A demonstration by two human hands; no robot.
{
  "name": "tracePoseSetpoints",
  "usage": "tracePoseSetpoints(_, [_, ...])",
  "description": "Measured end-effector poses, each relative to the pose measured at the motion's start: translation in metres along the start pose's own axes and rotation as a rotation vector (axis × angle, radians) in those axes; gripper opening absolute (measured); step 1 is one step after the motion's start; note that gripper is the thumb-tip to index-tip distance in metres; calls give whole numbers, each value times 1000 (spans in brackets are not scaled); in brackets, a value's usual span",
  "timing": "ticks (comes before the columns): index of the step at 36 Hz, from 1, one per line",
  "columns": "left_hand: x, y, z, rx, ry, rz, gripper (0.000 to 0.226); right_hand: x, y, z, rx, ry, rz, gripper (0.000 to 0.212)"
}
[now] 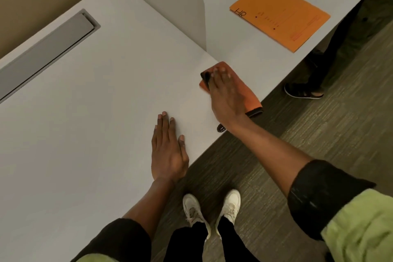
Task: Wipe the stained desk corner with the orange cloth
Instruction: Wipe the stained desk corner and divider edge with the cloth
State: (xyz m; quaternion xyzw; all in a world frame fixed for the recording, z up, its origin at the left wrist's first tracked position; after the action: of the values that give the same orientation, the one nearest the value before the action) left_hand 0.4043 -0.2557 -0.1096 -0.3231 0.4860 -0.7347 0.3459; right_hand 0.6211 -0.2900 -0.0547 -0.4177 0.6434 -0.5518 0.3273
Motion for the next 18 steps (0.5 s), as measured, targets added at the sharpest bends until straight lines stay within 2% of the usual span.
tracePoseSetpoints(5, [1,-2,1,11,9,-1,64,54,22,-56,-28,-196,-44,68])
tracePoseSetpoints(8, [1,-2,2,36,9,-5,62,99,34,-79,-81,-235,-88,68])
tracePoseSetpoints(13, [1,0,1,19,16,13,63,124,30,-63,-80,-165,-15,58])
tracePoseSetpoints(18, [-1,5,-3,17,2,9,64,77,14,-6,-63,66,43,63])
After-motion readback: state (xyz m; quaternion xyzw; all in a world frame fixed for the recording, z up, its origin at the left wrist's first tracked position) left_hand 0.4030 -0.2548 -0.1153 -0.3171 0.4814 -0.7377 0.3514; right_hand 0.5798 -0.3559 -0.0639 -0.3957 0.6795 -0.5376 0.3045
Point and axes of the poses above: each hand's wrist, its own x-axis away from the middle knuckle, its own y-axis out of the palm, z = x × y, the point moved 8 cm from there along -x, towards the middle knuckle, and after that the axes turned 8 degrees about -y, right-handed, at the moved point
